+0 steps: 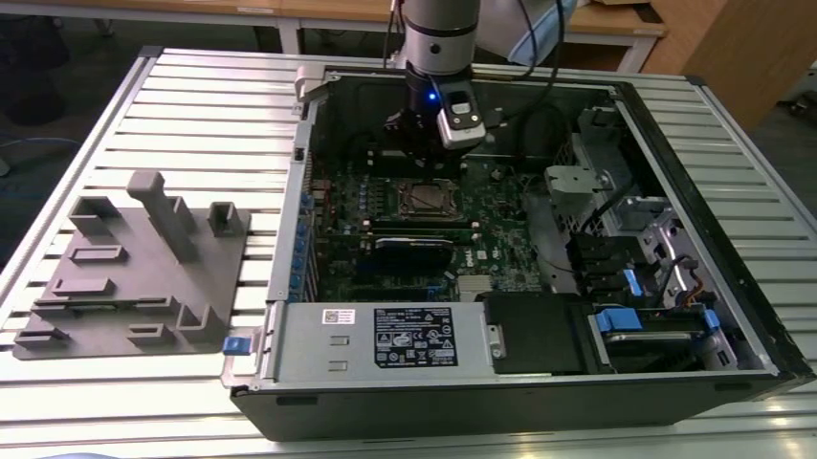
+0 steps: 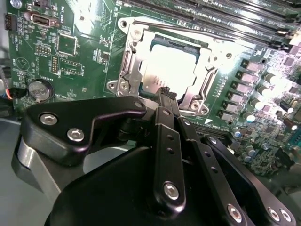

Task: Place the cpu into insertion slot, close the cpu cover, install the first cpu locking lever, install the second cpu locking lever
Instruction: 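Install the first cpu locking lever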

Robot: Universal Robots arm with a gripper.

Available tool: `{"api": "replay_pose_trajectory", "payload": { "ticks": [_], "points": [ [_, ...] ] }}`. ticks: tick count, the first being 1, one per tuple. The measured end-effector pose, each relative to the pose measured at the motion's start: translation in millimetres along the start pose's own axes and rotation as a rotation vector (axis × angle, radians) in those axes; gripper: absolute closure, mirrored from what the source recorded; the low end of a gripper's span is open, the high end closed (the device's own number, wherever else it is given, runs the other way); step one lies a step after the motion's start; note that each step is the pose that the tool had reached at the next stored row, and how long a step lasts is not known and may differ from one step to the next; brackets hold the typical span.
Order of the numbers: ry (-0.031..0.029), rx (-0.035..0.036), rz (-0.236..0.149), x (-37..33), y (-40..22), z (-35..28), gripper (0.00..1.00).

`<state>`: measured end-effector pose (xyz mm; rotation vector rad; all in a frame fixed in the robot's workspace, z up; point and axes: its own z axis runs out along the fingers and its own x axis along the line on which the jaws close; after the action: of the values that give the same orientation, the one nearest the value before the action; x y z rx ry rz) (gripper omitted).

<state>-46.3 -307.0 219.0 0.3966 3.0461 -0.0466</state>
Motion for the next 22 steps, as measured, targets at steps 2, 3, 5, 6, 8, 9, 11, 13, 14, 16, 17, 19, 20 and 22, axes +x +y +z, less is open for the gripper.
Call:
{"api": "replay_pose_trajectory", "payload": {
  "ticks": [2,3,5,6,8,9,11,13,14,16,17,19,20,22],
  "points": [
    [0.001,-0.004,0.0,-0.4,-0.3,-4.3,0.89],
    [0.0013,-0.0054,0.0,-0.5,-0.5,-5.9,0.89],
    [0.0017,-0.0073,0.0,-0.8,-1.0,-7.7,0.89],
    [0.0019,-0.0081,0.0,-0.9,-1.4,-8.1,0.89],
    [0.0029,-0.0116,0.001,-1.5,-3.5,-8.2,0.89],
    [0.0041,-0.0158,0.001,-1.9,-5.2,-8.2,0.89],
    [0.0057,-0.0221,0.001,-2.9,-8.9,-8.0,0.89],
    [0.0073,-0.0277,0.002,-3.9,-12.7,-7.9,0.89],
    [0.0079,-0.03,0.002,-4.4,-14.5,-7.8,0.89],
    [0.0087,-0.0335,0.002,-5.4,-18.4,-7.6,0.89],
    [0.0092,-0.0353,0.002,-6.0,-20.6,-7.5,0.89],
    [0.0102,-0.0389,0.003,-7.1,-24.6,-7.4,0.89],
    [0.0112,-0.0425,0.003,-7.5,-26.4,-7.3,0.89],
    [0.0136,-0.0519,0.003,-8.0,-28.2,-7.3,0.89]
  ]
}}
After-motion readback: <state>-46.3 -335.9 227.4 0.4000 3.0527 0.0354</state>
